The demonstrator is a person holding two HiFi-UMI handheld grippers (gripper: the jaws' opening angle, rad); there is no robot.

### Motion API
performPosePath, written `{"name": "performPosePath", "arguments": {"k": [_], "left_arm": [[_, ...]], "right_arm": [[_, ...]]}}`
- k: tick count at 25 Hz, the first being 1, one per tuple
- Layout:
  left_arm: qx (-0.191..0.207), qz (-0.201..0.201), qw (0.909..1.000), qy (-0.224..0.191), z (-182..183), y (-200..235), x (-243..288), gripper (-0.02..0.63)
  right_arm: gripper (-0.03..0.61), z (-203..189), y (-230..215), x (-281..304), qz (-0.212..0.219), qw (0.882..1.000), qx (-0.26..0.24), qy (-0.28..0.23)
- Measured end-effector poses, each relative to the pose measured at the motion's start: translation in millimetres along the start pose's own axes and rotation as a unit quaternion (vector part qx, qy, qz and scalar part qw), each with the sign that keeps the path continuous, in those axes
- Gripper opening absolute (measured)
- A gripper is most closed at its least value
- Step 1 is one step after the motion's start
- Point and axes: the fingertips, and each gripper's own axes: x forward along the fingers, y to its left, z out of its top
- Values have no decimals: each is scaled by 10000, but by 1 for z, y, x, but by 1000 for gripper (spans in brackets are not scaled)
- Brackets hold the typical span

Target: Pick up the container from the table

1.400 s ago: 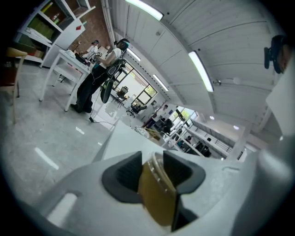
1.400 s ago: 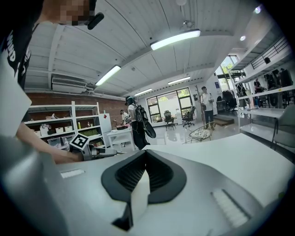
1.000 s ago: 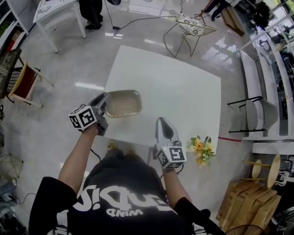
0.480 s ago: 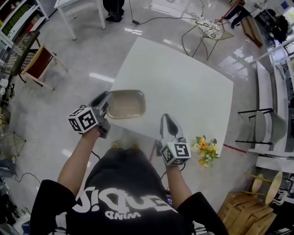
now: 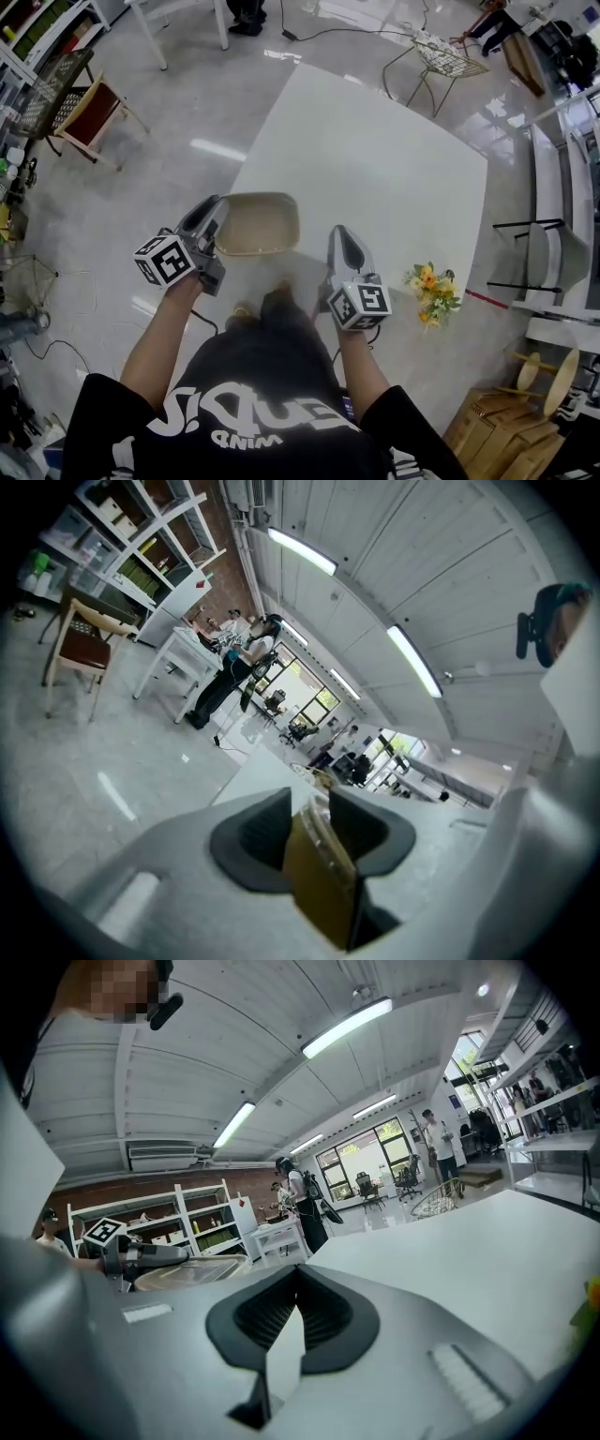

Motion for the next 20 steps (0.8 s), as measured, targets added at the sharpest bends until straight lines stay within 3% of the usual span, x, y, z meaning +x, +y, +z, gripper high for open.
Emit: {"name": "performPosePath", "arguments": {"k": [13, 20], "left_arm": [[75, -345, 9994, -22, -24, -19, -122, 119], [-35, -430, 9990, -87, -47, -48, -150, 115]], "right_arm": [[-2, -32, 93, -108, -508, 9985, -88, -198], [-2, -38, 97, -169, -763, 9967, -163, -241]]}}
